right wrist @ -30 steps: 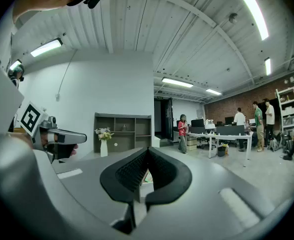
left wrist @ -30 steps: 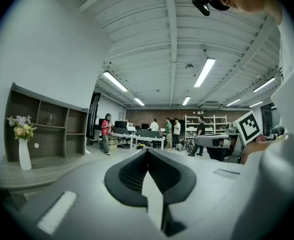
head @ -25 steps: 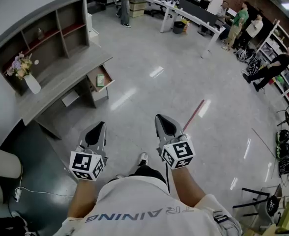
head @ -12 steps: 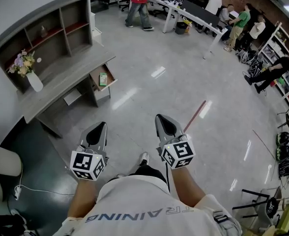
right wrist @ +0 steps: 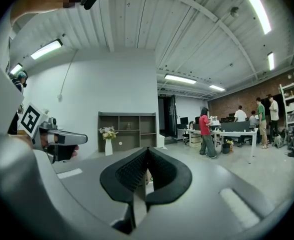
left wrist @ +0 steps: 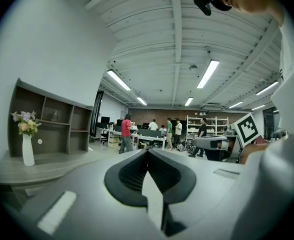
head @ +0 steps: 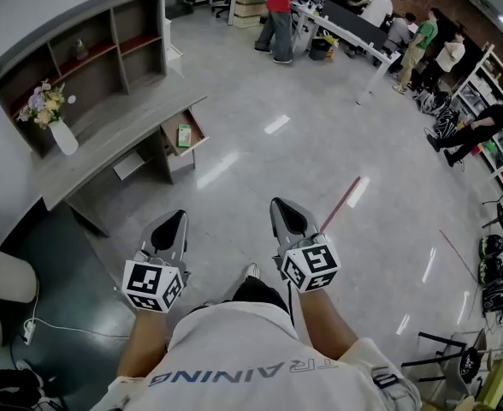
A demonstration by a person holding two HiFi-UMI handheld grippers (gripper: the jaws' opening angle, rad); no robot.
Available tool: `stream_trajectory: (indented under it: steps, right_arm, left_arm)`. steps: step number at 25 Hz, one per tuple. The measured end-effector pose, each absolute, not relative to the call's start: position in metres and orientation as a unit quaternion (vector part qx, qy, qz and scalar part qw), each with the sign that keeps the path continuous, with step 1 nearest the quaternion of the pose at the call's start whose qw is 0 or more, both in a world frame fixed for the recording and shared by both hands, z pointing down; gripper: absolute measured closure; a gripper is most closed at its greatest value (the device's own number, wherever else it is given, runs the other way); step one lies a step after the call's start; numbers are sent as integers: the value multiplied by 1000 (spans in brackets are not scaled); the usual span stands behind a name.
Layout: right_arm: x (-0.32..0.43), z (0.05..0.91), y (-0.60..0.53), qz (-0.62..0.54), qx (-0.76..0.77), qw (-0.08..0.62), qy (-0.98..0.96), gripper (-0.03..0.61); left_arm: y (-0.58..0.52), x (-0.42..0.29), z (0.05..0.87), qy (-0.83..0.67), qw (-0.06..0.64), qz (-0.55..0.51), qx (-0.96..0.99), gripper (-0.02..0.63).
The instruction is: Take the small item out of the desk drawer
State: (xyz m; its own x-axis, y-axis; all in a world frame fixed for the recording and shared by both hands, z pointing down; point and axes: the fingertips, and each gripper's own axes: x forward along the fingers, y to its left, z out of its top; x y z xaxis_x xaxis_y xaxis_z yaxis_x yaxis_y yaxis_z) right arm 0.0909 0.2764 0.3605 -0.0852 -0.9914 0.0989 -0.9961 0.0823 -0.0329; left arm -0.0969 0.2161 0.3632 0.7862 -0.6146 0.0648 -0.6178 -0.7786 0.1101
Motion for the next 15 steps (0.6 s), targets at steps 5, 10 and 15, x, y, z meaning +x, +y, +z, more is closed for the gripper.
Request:
stream_trajectory:
  steps: [5, 10, 15]
  right_arm:
    - [86, 365, 257, 54, 664, 33, -745, 563]
    - [78, 371, 222, 60, 637, 41, -768, 563]
    - [78, 370, 175, 58, 615, 39, -785, 563]
  left_arm:
    - [203, -102, 369, -337, 71, 15, 939, 612]
    - [179, -109, 371, -361, 76, 15, 929, 612]
    - [142, -110, 373, -383, 77, 19, 920, 612]
